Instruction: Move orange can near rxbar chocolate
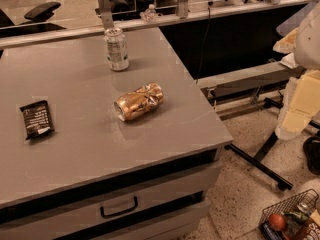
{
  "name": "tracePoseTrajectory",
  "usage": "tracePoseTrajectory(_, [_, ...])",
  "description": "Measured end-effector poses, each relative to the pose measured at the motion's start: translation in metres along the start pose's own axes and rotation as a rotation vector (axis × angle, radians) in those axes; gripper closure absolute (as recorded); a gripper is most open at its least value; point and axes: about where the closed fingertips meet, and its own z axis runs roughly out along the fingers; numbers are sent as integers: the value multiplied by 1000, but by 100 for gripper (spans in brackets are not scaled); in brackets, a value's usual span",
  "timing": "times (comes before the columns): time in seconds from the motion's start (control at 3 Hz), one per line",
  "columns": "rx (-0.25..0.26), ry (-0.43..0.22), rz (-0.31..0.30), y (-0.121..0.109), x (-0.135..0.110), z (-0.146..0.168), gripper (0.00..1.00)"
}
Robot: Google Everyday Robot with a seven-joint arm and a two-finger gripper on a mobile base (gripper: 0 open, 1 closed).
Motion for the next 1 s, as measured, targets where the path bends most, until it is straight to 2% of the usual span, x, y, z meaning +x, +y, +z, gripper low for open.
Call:
tracePoseTrajectory(0.33, [0,0,0,0,0,0,0])
tracePoseTrajectory(0.67, [0,-53,-53,-7,-14,12,0])
tracePoseTrajectory(1.0, [-29,-137,-143,-18,-40,36,0])
